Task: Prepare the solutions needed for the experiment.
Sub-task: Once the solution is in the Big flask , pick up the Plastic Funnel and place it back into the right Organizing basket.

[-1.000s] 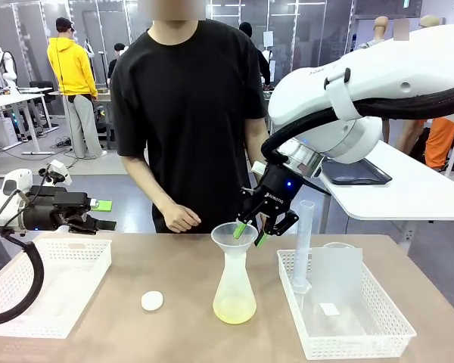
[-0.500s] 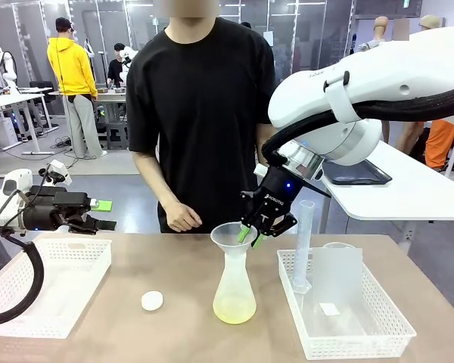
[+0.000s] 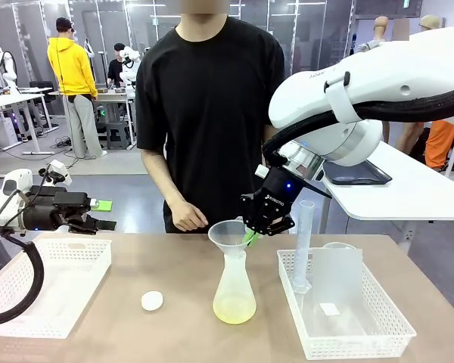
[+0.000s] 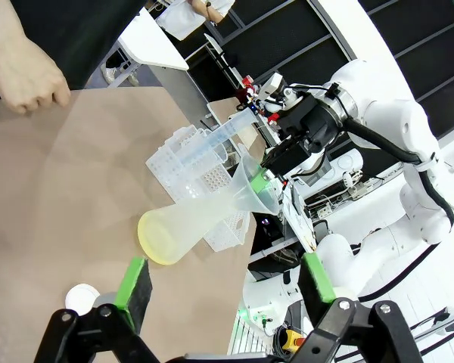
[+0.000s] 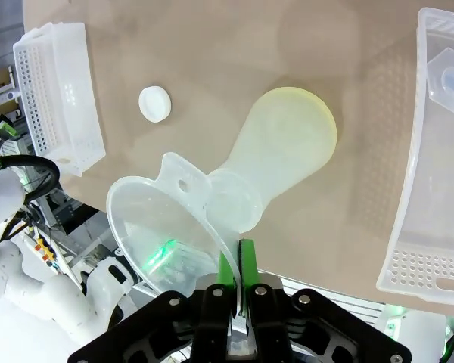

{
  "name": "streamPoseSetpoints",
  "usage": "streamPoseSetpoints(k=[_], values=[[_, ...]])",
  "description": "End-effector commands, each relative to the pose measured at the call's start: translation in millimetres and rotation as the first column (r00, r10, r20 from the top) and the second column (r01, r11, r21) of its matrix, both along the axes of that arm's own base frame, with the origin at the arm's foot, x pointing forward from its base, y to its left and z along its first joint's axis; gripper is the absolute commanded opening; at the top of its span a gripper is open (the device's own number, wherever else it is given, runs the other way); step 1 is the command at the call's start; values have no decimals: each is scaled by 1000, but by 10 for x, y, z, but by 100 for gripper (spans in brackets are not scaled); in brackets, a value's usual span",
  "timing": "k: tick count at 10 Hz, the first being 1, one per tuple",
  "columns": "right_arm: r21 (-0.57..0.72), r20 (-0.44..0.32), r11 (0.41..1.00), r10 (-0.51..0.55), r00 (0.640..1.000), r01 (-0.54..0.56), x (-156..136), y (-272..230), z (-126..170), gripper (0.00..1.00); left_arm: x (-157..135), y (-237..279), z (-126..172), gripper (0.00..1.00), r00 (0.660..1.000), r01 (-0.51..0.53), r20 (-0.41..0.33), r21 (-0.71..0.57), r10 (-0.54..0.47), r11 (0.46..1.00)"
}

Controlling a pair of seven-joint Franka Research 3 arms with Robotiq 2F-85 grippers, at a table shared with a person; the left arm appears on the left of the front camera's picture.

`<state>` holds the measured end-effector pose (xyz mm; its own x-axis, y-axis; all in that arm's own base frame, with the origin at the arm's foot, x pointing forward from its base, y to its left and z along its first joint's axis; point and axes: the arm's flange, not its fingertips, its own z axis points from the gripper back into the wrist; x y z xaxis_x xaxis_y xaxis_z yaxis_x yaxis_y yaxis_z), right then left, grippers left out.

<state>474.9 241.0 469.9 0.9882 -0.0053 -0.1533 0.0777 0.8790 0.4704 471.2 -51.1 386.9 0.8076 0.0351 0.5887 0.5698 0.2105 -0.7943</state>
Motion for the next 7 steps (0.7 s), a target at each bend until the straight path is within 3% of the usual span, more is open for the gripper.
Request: streamPoseSetpoints(k=[1, 3, 7], values=[[1, -9, 999, -45, 999, 45, -79, -12, 41, 0, 20, -20, 10, 100, 1000, -9, 21, 12, 9, 1000], [-8, -31, 999, -44, 999, 44, -178, -55, 163, 0, 20, -20, 10, 100, 1000, -9, 21, 12, 9, 1000], [6, 72, 998, -62, 995, 62, -224, -151, 406, 0, 20, -20, 10, 100, 1000, -9, 21, 12, 9, 1000]])
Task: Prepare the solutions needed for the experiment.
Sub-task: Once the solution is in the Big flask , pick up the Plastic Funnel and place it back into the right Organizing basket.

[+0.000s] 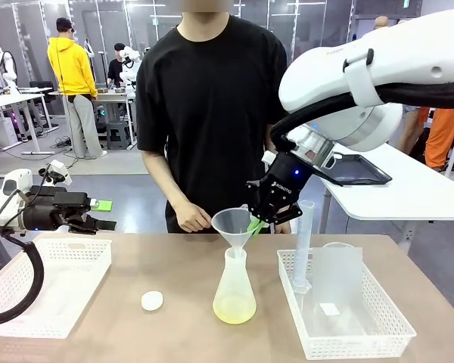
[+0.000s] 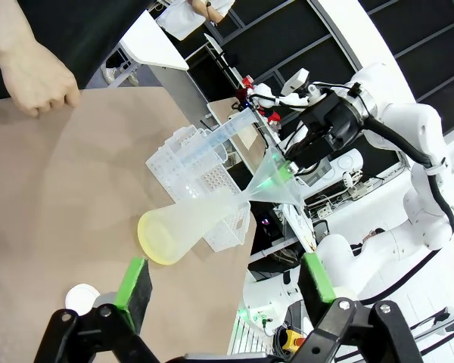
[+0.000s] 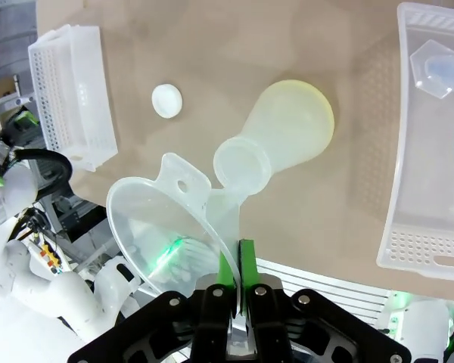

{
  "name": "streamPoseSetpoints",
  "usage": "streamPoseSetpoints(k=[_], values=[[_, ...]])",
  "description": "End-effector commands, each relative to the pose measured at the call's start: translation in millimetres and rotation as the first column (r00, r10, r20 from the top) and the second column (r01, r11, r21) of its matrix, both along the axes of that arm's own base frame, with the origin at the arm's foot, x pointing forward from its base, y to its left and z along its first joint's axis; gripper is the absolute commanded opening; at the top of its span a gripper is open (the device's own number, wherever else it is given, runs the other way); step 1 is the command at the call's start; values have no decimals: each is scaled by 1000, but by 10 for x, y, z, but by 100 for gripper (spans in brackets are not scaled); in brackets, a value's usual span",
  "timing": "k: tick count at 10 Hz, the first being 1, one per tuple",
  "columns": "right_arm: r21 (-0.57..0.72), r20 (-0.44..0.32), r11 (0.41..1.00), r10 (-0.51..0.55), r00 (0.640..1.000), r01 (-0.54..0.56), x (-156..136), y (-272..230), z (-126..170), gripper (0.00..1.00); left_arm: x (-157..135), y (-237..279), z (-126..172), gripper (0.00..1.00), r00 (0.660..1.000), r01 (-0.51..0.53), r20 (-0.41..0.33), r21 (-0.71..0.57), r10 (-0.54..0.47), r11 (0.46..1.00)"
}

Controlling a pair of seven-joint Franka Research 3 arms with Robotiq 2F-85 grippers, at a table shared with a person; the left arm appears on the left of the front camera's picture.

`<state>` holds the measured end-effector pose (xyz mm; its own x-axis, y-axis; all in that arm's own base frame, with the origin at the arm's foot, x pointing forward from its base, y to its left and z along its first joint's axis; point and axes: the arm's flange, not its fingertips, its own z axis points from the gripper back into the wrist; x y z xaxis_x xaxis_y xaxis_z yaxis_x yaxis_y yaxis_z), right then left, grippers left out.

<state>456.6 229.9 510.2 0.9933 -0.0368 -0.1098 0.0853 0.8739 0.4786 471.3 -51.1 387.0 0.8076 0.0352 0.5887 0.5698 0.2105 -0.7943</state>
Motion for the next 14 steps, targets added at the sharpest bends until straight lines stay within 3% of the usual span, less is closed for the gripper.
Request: streamPoseSetpoints(k=[1, 5, 9, 13, 14], values=[[-2, 43, 999, -35, 998, 35, -53, -59, 68, 0, 20, -20, 10, 100, 1000, -9, 21, 12, 9, 1000], [56, 168, 998, -18, 986, 8, -47, -128, 331, 0, 20, -20, 10, 100, 1000, -9, 21, 12, 9, 1000], [85, 218, 996, -7, 976, -12, -127, -237, 555, 0, 20, -20, 10, 100, 1000, -9, 21, 12, 9, 1000], [151, 204, 985, 46, 978, -78, -324, -443, 638, 0, 20, -20, 10, 100, 1000, -9, 21, 12, 9, 1000], [102, 171, 991, 63, 983, -81, -416, -546, 668, 0, 20, -20, 10, 100, 1000, -9, 21, 12, 9, 1000]])
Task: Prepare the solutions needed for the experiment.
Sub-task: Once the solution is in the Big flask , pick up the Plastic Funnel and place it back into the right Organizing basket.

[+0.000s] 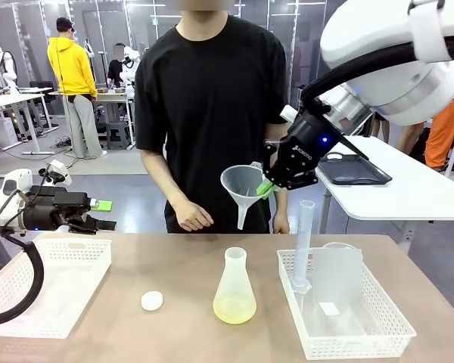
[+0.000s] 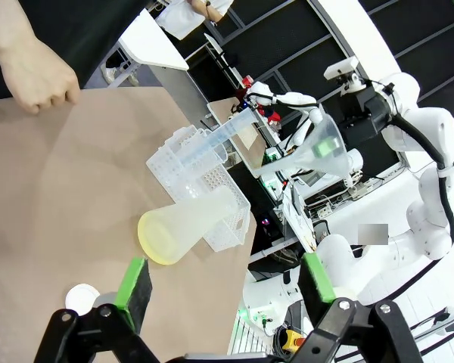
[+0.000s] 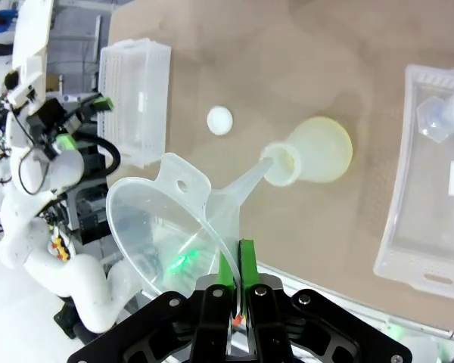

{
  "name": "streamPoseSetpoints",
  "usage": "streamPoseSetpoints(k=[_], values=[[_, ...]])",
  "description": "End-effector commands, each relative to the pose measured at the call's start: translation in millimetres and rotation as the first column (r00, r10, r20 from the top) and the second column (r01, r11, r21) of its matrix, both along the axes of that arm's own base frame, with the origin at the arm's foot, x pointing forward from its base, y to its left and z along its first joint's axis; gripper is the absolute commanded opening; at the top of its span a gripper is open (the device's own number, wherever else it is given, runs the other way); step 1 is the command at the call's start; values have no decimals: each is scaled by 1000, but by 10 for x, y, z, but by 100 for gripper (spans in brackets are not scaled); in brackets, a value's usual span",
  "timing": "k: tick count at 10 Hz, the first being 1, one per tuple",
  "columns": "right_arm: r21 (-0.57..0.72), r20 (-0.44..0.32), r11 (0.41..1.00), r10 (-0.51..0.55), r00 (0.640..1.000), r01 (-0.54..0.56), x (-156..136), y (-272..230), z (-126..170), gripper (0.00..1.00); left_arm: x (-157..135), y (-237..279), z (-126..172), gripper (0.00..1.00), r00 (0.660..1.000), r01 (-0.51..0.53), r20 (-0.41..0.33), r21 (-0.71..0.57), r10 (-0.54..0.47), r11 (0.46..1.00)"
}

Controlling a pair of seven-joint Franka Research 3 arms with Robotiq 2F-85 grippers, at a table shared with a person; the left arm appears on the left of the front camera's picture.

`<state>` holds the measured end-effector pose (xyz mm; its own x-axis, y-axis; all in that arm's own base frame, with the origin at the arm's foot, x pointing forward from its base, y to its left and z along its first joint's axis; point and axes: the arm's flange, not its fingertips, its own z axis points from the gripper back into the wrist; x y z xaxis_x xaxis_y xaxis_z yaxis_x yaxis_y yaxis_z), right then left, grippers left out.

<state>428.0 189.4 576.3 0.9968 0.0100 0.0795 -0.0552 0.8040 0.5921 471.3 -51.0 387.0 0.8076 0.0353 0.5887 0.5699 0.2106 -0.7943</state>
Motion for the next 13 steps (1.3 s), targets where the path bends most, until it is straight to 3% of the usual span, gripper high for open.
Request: streamPoseSetpoints(k=[1, 3, 6, 9, 10, 13], values=[[-73, -38, 997, 11, 999, -14, -240, -263, 38, 0, 20, -21, 10, 100, 1000, -9, 21, 12, 8, 1000], [-126, -70, 992, -28, 997, 19, -508, -495, 25, 0, 20, -21, 10, 100, 1000, -9, 21, 12, 8, 1000], [-223, -146, 970, -130, 981, 95, -881, -910, -222, 0, 20, -21, 10, 100, 1000, -9, 21, 12, 8, 1000], [-304, -197, 935, -247, 949, 180, -1001, -1157, -496, 0, 20, -21, 10, 100, 1000, -9, 21, 12, 8, 1000], [-249, -161, 962, -158, 974, 115, -934, -1093, -378, 0, 20, -21, 10, 100, 1000, -9, 21, 12, 8, 1000], [-249, -161, 962, -158, 974, 115, -934, -1093, -378, 0, 20, -21, 10, 100, 1000, -9, 21, 12, 8, 1000]])
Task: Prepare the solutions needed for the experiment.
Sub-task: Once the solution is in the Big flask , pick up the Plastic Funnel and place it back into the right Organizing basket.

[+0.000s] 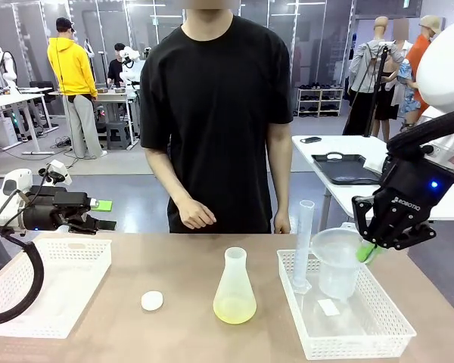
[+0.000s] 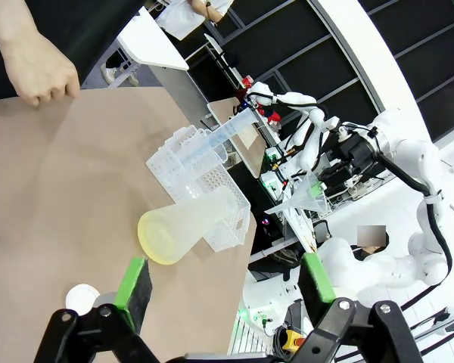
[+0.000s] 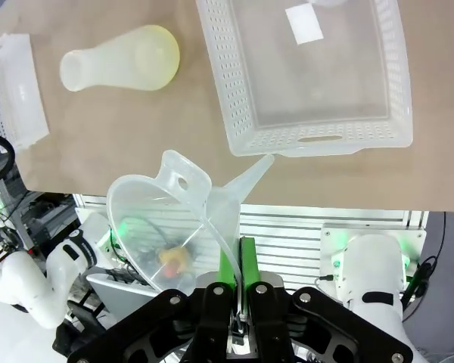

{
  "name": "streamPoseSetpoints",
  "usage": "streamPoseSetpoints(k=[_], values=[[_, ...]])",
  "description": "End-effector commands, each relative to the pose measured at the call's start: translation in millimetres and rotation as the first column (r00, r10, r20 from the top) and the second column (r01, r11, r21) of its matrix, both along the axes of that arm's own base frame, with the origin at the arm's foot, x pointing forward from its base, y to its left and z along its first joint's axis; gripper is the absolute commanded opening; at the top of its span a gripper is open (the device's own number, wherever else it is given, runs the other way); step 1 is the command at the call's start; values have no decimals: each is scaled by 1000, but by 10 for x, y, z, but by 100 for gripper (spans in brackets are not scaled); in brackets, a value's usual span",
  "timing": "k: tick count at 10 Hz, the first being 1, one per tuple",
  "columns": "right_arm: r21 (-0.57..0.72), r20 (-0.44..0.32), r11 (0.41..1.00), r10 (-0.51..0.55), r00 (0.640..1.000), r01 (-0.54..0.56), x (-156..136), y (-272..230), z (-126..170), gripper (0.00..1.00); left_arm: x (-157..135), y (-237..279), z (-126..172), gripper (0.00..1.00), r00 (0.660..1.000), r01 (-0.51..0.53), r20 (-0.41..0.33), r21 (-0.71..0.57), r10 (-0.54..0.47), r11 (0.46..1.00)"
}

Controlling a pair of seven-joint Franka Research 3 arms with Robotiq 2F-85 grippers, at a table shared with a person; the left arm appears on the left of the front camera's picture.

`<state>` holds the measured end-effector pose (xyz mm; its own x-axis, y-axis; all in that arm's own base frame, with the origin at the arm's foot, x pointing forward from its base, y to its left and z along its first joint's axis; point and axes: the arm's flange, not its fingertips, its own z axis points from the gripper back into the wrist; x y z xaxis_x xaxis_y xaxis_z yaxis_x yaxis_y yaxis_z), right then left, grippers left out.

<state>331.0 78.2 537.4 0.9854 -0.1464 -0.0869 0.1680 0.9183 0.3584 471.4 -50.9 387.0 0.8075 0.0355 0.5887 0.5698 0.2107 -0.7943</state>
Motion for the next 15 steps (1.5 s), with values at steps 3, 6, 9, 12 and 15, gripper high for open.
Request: streamPoseSetpoints(k=[3, 6, 9, 12, 15], values=[[28, -118, 1000, -7, 993, 11, 308, 2, -346, 4, 19, -21, 9, 100, 1000, -8, 21, 12, 8, 1000], [-2, -157, 998, -69, 985, 69, 574, -25, -600, 4, 19, -21, 9, 100, 1000, -8, 21, 12, 8, 1000], [-23, -207, 995, -104, 973, 102, 799, -71, -816, 4, 19, -21, 9, 100, 1000, -8, 21, 12, 8, 1000], [-54, -270, 993, -120, 955, 110, 958, -118, -1011, 4, 19, -21, 9, 100, 1000, -8, 21, 12, 8, 1000], [-60, -287, 987, -163, 944, 151, 1036, -170, -1208, 4, 19, -21, 9, 100, 1000, -8, 21, 12, 8, 1000]])
